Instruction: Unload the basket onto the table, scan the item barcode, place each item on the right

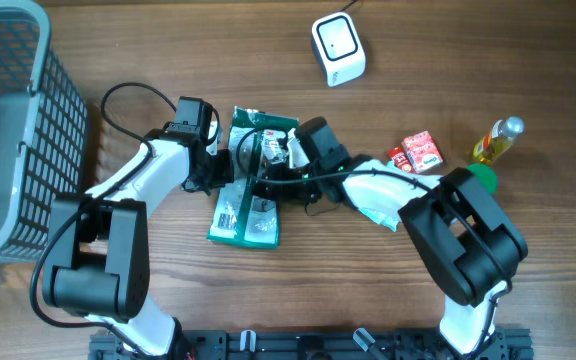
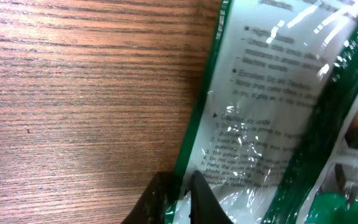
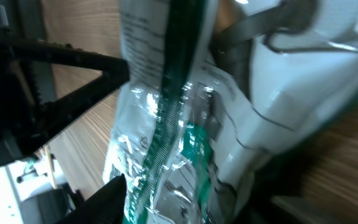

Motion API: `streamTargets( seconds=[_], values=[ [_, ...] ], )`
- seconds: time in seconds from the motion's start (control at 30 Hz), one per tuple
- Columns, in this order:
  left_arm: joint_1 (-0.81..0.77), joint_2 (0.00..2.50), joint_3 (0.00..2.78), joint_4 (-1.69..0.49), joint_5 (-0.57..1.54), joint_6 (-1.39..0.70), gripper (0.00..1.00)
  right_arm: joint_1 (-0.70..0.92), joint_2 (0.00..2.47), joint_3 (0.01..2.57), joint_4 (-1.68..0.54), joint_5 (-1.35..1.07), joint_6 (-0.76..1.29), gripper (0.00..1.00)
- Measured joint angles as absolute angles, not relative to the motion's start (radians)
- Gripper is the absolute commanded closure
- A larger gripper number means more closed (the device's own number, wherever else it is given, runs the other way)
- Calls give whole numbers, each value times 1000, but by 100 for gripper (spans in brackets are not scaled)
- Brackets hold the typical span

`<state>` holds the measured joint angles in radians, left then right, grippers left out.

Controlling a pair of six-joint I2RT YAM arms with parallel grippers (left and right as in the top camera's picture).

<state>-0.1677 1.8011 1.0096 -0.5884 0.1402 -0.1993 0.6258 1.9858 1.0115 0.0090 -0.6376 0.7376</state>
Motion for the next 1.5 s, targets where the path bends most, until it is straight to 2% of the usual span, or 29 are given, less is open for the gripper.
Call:
streamTargets(
  seconds=[0.23, 0.4, 0.7, 0.83, 0.97, 1.07, 1.2, 1.3, 1.37, 1.5],
  values=[
    [-168, 1801, 1010, -588, 140, -199, 92, 653, 1986, 968, 141, -619, 866, 48],
    [-168, 1801, 1010, -587, 140, -199, 93, 659, 1986, 962, 174, -582, 886, 52],
    [-168, 1801, 1010, -586, 140, -199, 92, 673, 1986, 955, 260, -525, 885, 52],
    [-168, 1801, 1010, -586, 140, -199, 92, 709, 1986, 955, 269, -503, 865, 63],
    [-168, 1801, 1010, -585, 140, -199, 94, 717, 1986, 955, 270, -492, 849, 79],
    [-168, 1801, 1010, -582, 141, -199, 94, 717, 1986, 955, 270, -489, 824, 80],
    [-166, 1801, 1010, -582, 139, -199, 94, 717, 1986, 955, 266, -489, 805, 88],
    [-151, 1800, 1012, -583, 139, -199, 96, 717, 1986, 955, 256, -488, 773, 86],
    [-124, 1785, 1013, -582, 131, -199, 96, 717, 1986, 955, 235, -488, 758, 94],
    [-69, 1721, 1015, -579, 123, -199, 91, 712, 1986, 954, 224, -490, 731, 96]
  ],
)
